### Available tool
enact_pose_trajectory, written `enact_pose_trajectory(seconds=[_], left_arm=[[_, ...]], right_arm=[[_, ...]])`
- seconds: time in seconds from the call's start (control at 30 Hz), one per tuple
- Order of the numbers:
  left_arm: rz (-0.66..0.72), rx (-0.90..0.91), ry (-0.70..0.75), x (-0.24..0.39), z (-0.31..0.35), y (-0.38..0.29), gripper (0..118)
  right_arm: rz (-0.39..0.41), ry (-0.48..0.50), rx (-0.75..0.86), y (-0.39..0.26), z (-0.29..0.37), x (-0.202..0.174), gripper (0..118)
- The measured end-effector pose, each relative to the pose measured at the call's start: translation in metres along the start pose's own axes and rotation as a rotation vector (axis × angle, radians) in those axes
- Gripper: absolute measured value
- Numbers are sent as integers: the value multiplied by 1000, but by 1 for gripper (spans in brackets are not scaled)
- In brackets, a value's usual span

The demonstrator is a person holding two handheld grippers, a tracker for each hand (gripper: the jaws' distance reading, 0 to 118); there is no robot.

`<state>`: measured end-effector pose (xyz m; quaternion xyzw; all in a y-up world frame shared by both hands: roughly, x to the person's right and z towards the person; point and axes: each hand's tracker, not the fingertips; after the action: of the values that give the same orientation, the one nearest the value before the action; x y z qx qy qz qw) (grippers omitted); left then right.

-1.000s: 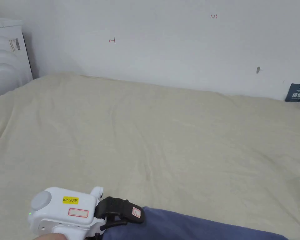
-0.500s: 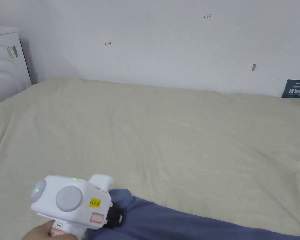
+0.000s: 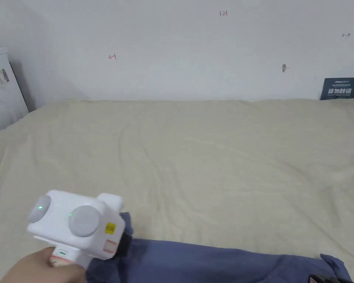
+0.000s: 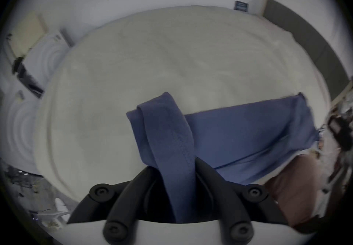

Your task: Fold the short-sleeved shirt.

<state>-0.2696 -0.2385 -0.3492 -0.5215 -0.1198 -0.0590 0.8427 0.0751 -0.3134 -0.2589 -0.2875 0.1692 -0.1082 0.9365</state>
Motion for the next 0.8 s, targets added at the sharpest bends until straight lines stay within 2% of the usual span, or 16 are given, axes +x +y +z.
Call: enact_pose_trajectory(seconds=[0.07, 0.1, 0.13, 0.17, 0.23, 0.3, 0.4, 0.43, 0.5, 0.57, 0.6, 0.63, 0.67, 0.7, 0.73, 0.8], left_arm=[[18, -29, -148, 22, -7, 19, 8], [21, -37, -198, 30, -14, 25, 21], [18, -37, -265, 37, -20, 30, 61], [26, -53, -314, 43, -28, 36, 94], [66, -136, -360, 52, -47, 51, 111], [116, -131, -452, 46, -44, 55, 118], [267, -30, -777, 0, -22, 50, 117], [314, -11, -838, -13, -15, 48, 117], [372, 31, -798, -23, -1, 44, 117], [331, 69, -523, -9, 8, 40, 117], [290, 84, -425, -1, 8, 36, 116], [218, 96, -341, 6, 7, 29, 106], [165, 112, -293, 11, 6, 22, 81], [124, 112, -274, 14, 3, 17, 32], [88, 88, -256, 21, -4, 13, 0], [78, 58, -230, 28, -22, 6, 0]], right_arm=[[-4, -32, 27, -1, 3, 2, 0], [-7, -35, 33, -1, 4, 3, 0], [-13, -36, 35, 1, 6, 6, 0], [-20, -37, 35, 1, 7, 7, 0], [-31, -46, 38, 2, 11, 10, 0], [-32, -49, 44, 3, 15, 12, 0], [-6, -38, 82, 2, 20, 18, 0], [-4, -45, 86, 2, 21, 20, 0], [-12, -54, 87, 4, 19, 24, 0], [-33, -54, 87, 4, 17, 27, 0], [-41, -52, 89, 4, 17, 28, 0], [-46, -51, 91, 4, 17, 27, 0], [-50, -49, 93, 4, 16, 27, 0], [-52, -45, 93, 4, 15, 27, 0], [-52, -39, 92, 3, 15, 26, 0], [-46, -24, 85, 2, 13, 23, 0]])
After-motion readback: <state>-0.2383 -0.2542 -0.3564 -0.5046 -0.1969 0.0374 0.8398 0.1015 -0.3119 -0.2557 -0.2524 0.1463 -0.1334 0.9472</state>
